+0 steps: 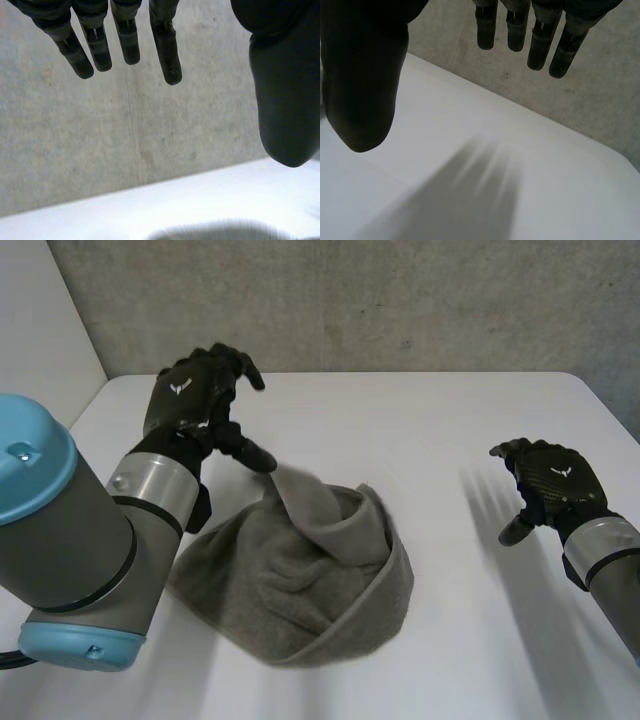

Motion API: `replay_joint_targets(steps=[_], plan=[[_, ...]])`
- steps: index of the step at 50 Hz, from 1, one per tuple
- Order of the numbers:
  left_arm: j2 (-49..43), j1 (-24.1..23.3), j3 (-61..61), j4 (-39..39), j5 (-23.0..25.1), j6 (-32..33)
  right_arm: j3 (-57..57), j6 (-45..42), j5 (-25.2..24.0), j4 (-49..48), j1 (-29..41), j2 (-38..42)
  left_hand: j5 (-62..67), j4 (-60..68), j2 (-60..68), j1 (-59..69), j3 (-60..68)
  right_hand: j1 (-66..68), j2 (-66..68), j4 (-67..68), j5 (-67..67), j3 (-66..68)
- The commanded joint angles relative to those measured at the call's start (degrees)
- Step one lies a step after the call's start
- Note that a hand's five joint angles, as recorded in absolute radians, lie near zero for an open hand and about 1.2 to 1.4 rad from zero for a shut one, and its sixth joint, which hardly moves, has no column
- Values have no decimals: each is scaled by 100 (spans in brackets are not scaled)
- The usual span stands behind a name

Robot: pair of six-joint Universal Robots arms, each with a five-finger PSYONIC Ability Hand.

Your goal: Fold the towel.

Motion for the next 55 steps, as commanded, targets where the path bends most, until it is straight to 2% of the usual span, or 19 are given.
replay_joint_targets(steps=[1, 4, 10, 12, 13, 15, 18, 33, 45, 49, 51, 53, 54, 55], plan=[[715, 188, 238, -70, 127, -29, -469, -119, 64, 700, 373, -529, -1360, -604, -577, -2782, -537, -356, -432, -442, -327, -388], [893, 188, 317, -159, 127, -11, -775, -58, 99, 1024, 504, -835, -1360, -604, -577, -2782, -537, -356, -432, -442, -327, -388], [1262, 223, 757, -1046, 127, 6, -1645, 267, 450, 1516, 768, -1381, -1360, -604, -577, -2782, -537, -356, -432, -442, -327, -388], [1245, 284, 1098, -1755, 127, -3, -1893, 338, 539, 1702, 821, -1425, -1376, -620, -594, -2799, -553, -356, -432, -442, -327, -388], [1245, 284, 1100, -1758, 127, -3, -2154, 382, 617, 1893, 856, -1434, -1376, -620, -594, -2799, -554, -356, -432, -442, -327, -388], [1183, 319, 1441, -2414, 83, 6, -2368, 426, 671, 2097, 883, -1434, -1427, -671, -644, -2849, -604, -356, -432, -442, -327, -388], [1131, 320, 1652, -2855, 83, 6, -2711, 523, 723, 2352, 1024, -1408, -1444, -688, -661, -2866, -621, -356, -432, -442, -327, -388], [1095, 451, 1680, -2980, 65, 24, -2702, 514, 1031, 2405, 1138, -1258, -1444, -688, -661, -2866, -621, -356, -432, -442, -327, -388], [1060, 530, 1662, -2945, 74, 181, -2693, 488, 1066, 2405, 1138, -1258, -1461, -704, -678, -2883, -638, -356, -432, -442, -327, -388], [963, 530, 1636, -2945, 74, 428, -2728, 383, 874, 2440, 1138, -1197, -1494, -738, -712, -2917, -671, -356, -432, -442, -327, -388], [815, 530, 1575, -2962, 74, 813, -2728, 250, 750, 2458, 1138, -1135, -1511, -755, -728, -2933, -688, -356, -432, -442, -327, -388], [718, 522, 1478, -2980, 74, 1041, -2658, -248, 234, 2501, 1155, -1048, -1511, -755, -728, -2934, -688, -356, -432, -442, -327, -388], [656, 487, 1338, -2989, 91, 1278, -2658, -251, 231, 2502, 1155, -1047, -1511, -755, -728, -2934, -688, -356, -432, -442, -327, -388], [656, 487, 1337, -2989, 91, 1281, -2614, -529, -65, 2571, 1155, -1004, -1511, -755, -728, -2934, -688, -356, -432, -442, -327, -388]])
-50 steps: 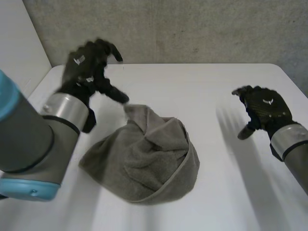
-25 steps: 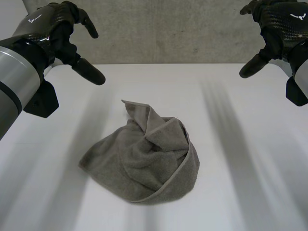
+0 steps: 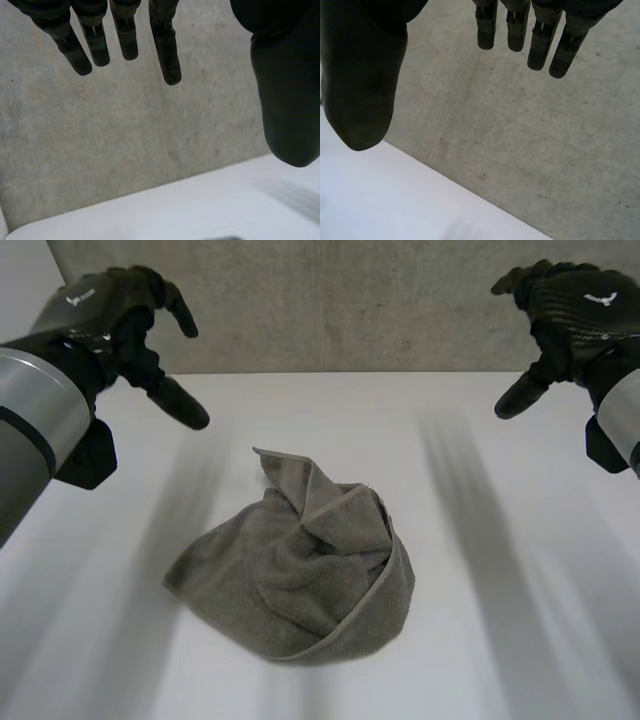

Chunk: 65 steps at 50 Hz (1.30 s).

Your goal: Fold the towel.

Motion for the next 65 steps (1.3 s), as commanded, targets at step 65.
replay_joint_targets(steps=[65], plan=[[-2032, -634, -2894, 2150, 651, 1168, 100, -1204, -1048, 55, 623, 2634, 2469, 3179, 3261, 800, 3318, 6655, 6568, 6558, 6673, 6612]])
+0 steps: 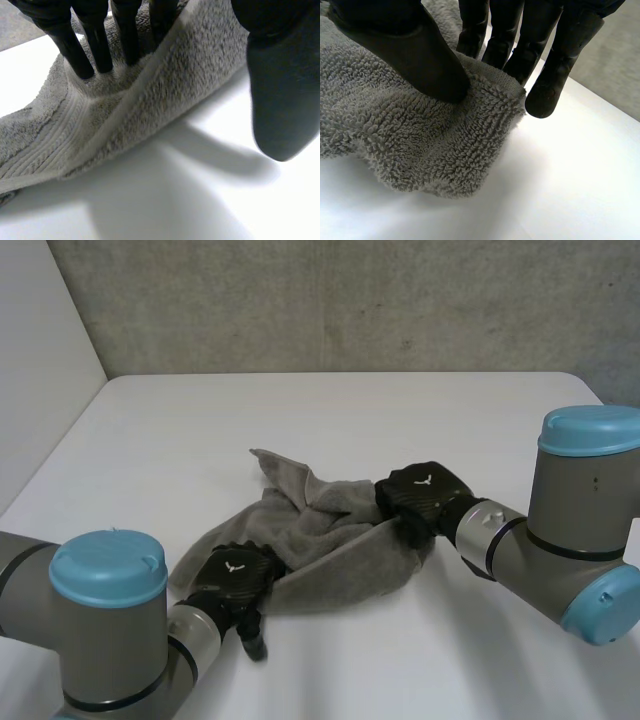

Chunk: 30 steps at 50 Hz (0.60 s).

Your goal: Fold the towel.

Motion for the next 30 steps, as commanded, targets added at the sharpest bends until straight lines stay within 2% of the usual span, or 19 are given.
replay_joint_targets(steps=[1, 2, 5, 11, 12, 13, 14, 15, 16, 18, 19, 20, 24, 27, 29, 30], plan=[[-95, 31, 307, 2, -64, -6, -34, 44, 286, -7, -6, 11, 3766, 4784, 4775, 2747, 4797, 415, 497, 355, 343, 549], [-95, 49, 421, 19, -108, -6, -87, 44, 303, -7, -6, 12, 4998, 6017, 6007, 3979, 6029, 415, 497, 355, 343, 549], [-87, 75, 589, 54, -161, 3, -271, 27, 312, -42, -6, 3, 5010, 6029, 6020, 3992, 6042, 415, 497, 355, 343, 549], [-78, 102, 2057, 151, -433, 170, -1019, 27, 462, -297, -6, -24, 5010, 6029, 6020, 3992, 6042, 415, 497, 355, 343, 549], [-95, 110, 2622, 134, -451, 283, -1323, 79, 557, -645, -6, -41, 5010, 6029, 6020, 3992, 6042, 415, 497, 355, 343, 549], [-95, 110, 2628, 134, -451, 284, -1561, 140, 689, -1188, 20, -59, 5010, 6029, 6020, 3992, 6042, 415, 497, 355, 343, 549], [-122, 110, 3211, 151, -468, 450, -1564, 141, 690, -1193, 20, -59, 5010, 6029, 6020, 3992, 6042, 415, 497, 355, 343, 549], [-131, 110, 3800, 186, -503, 634, -1686, 211, 838, -1907, 38, -120, 5010, 6029, 6020, 3992, 6042, 415, 497, 355, 343, 549], [-131, 110, 3806, 186, -503, 636, -1687, 211, 839, -1914, 38, -120, 5010, 6029, 6020, 3992, 6042, 415, 497, 355, 343, 549], [-87, 110, 4830, 308, -704, 794, -1687, 474, 1093, -3506, 73, -548, 5010, 6029, 6020, 3992, 6042, 415, 497, 355, 343, 549], [-87, 110, 4834, 309, -706, 794, -1687, 475, 1094, -3514, 73, -551, 5010, 6029, 6020, 3992, 6042, 415, 497, 355, 343, 549], [-34, 110, 5208, 483, -854, 794, -1652, 588, 1155, -4027, 73, -838, 5010, 6029, 6020, 3992, 6042, 415, 497, 355, 343, 549], [36, 84, 5485, 845, -1057, 803, -1573, 791, 1086, -3841, 56, -1131, 5010, 6029, 6020, 3992, 6042, 415, 497, 355, 343, 549], [300, 84, 5221, 951, -1092, 838, -1467, 826, 1024, -3637, 56, -1157, 5010, 6029, 6020, 3992, 6042, 415, 497, 355, 343, 549], [536, 136, 4452, 951, -1066, 864, -1152, 783, 727, -3226, 56, -1193, 5010, 6029, 6020, 3992, 6042, 415, 497, 355, 343, 549], [537, 137, 4448, 951, -1066, 864, -1151, 783, 725, -3224, 56, -1193, 5010, 6029, 6020, 3992, 6042, 415, 497, 355, 343, 549]])
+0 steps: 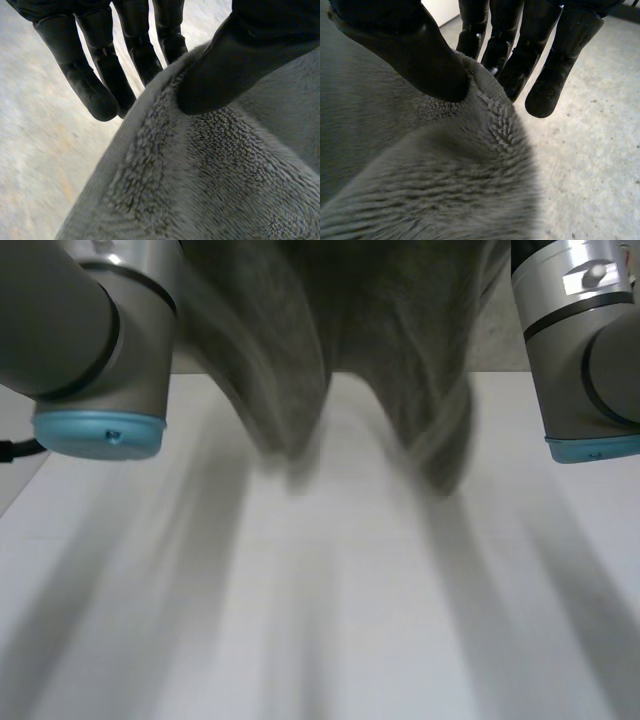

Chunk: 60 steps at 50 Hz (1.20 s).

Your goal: Fold the towel.

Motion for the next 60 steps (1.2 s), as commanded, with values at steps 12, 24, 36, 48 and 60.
replay_joint_targets(steps=[12, 24, 36, 48, 60], plan=[[954, 501, -5050, 500, 788, 281, 2509, -1151, -1541, 2596, -7, -165, -1360, -661, -599, -342, -843, 415, 492, 355, 343, 437], [541, 1054, -6438, 1142, 999, 975, 3426, -1988, -1428, 2624, -112, 346, -1360, -661, -599, -342, -843, -4222, -4145, -4282, -4294, -4200], [479, 1222, -6447, 1159, 1008, 949, 3171, -1750, -1068, 3159, -911, 56, -1360, -661, -599, -342, -843, -6585, -6508, -6645, -6657, -6563], [365, 1231, -6439, 1159, 1008, 949, 3987, -1856, -916, 3011, -1737, 20, -1360, -661, -599, -342, -843, -6293, -6215, -6352, -6365, -6270], [303, 1231, -6456, 1159, 1008, 949, 4296, -1891, -1524, 2343, -2108, 99, -1360, -661, -599, -342, -843, -5300, -5223, -5360, -5373, -5278]])
